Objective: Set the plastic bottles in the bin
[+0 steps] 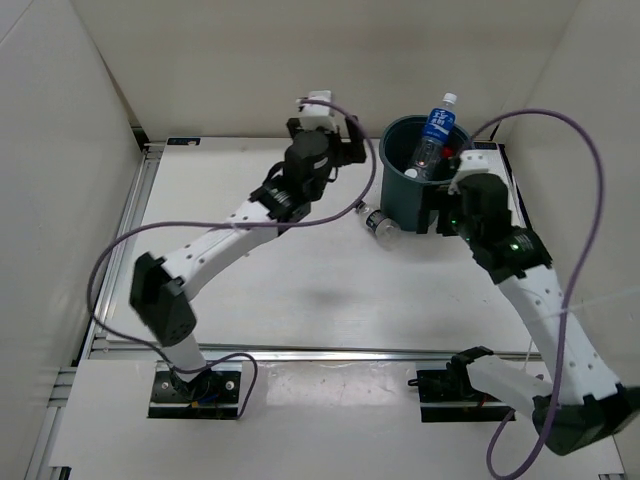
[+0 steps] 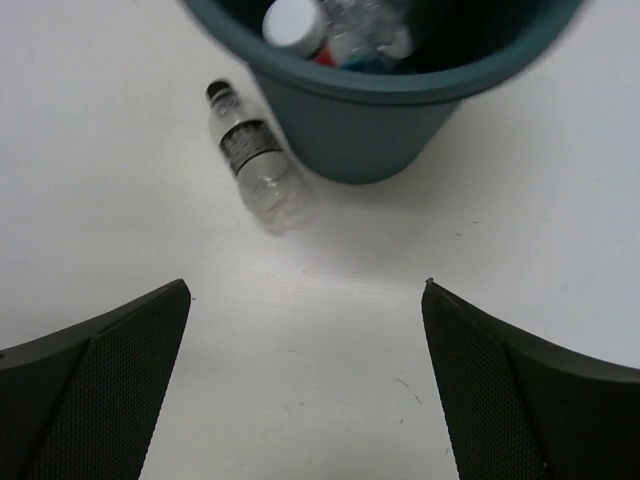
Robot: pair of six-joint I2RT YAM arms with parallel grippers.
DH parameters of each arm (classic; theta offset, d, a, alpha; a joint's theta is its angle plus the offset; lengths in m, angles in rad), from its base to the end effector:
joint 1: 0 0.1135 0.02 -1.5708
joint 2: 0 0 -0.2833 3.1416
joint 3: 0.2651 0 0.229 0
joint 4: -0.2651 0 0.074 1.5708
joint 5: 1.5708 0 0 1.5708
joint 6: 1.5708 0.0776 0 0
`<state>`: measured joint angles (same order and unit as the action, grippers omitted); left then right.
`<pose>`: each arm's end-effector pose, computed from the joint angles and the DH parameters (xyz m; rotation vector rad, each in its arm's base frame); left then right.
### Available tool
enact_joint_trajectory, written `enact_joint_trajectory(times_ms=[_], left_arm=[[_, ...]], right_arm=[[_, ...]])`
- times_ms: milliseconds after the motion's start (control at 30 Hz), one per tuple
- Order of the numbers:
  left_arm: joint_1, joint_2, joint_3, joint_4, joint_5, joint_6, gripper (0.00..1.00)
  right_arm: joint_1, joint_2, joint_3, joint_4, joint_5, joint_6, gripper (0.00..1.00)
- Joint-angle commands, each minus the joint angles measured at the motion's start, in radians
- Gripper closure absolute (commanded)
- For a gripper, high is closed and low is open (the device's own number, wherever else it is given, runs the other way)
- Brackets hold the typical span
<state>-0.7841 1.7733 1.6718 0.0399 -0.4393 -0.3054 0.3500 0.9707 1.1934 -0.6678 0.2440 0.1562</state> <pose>0.3397 -0.2922 0.4194 0.0535 1.6470 -0.4779 0.1915 0.0500 0.3903 -0.0394 2.0023 0.0784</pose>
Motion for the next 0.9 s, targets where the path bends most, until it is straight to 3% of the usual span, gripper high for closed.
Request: enact_joint_trajectory(times_ms=[0,133,300,700,867], left_arm=[[-0.014,-0.178,-0.137,-0.003,-0.278,0.139,0.0],[-0.014,-0.387,-0.334,-0.078,-0.464,0.149,0.0],[-0.014,-0.583,-0.532,-0.155,-0.521,0.124,0.0],[-0.014,-0.886,-0.612,-0.625,-0.532,-0.099,0.0],[-0.014,-0.897,-0.515,-0.921,-0.523,-0.27,0.0]], right_arm=[[0.096,0.048,-0.038,0.207,-0.031,-0.131,0.0],[0.269,0.232,-0.038,0.304,0.02,-0.311,0.0],[0.409,0.518,0.034,0.336,0.147,-0.429,0.0],[0.429,0.795,0.133,0.425,0.314,-0.389,0.0],[0.419,0.925,0.215,0.425,0.324,-0.371,0.0]])
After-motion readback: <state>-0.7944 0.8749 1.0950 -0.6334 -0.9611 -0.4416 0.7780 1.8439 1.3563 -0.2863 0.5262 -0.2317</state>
